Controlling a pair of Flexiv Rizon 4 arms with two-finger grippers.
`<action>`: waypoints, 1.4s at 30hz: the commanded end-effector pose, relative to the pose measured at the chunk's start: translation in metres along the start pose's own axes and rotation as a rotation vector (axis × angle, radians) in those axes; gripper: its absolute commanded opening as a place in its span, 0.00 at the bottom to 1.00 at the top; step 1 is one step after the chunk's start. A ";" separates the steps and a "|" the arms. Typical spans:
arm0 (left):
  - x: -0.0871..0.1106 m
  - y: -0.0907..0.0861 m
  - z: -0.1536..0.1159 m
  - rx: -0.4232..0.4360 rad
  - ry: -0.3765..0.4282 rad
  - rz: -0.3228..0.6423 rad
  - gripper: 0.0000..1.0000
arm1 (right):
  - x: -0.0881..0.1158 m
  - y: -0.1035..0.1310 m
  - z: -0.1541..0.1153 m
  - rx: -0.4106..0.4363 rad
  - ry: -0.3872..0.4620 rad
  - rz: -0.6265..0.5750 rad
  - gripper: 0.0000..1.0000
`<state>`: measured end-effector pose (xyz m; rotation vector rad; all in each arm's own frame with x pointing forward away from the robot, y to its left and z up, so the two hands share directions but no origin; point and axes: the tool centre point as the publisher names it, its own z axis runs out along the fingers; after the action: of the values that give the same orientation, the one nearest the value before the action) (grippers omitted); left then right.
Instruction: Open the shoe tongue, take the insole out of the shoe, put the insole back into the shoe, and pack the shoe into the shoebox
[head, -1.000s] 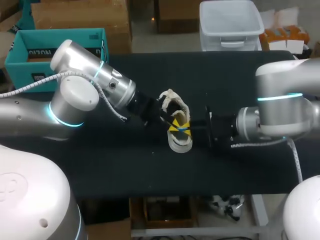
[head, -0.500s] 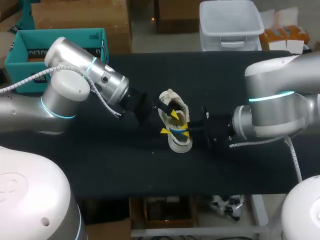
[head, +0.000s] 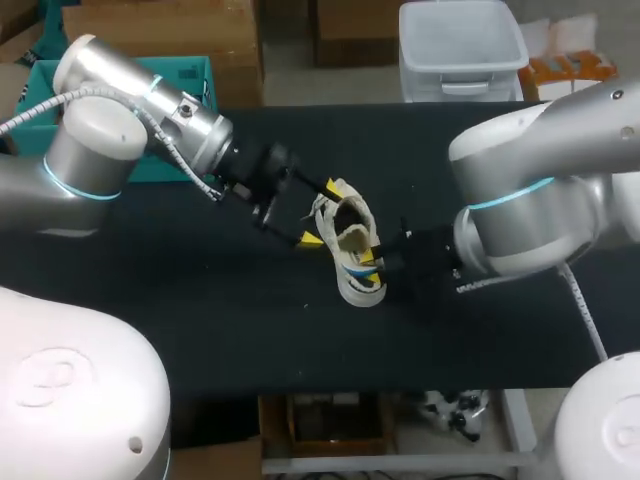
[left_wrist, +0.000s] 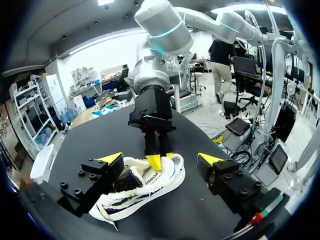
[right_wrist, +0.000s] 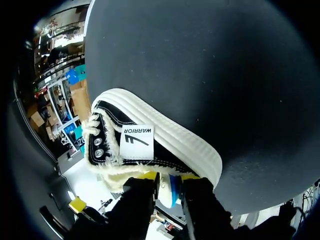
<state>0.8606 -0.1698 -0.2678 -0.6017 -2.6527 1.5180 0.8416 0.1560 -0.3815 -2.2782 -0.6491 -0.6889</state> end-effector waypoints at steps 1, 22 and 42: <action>0.014 -0.011 -0.014 -0.069 -0.044 -0.025 1.00 | 0.003 -0.011 -0.016 -0.052 -0.063 -0.014 0.90; 0.016 0.021 -0.064 -0.214 -0.292 -0.439 1.00 | 0.026 -0.018 -0.002 0.071 -0.085 -0.119 0.00; 0.015 0.023 -0.065 -0.229 -0.294 -0.457 1.00 | -0.004 -0.001 0.032 -0.062 -0.192 -0.130 0.00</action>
<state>0.8681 -0.1010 -0.2555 0.2411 -2.9166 1.2563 0.8567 0.1738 -0.4002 -2.2886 -0.8790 -0.5504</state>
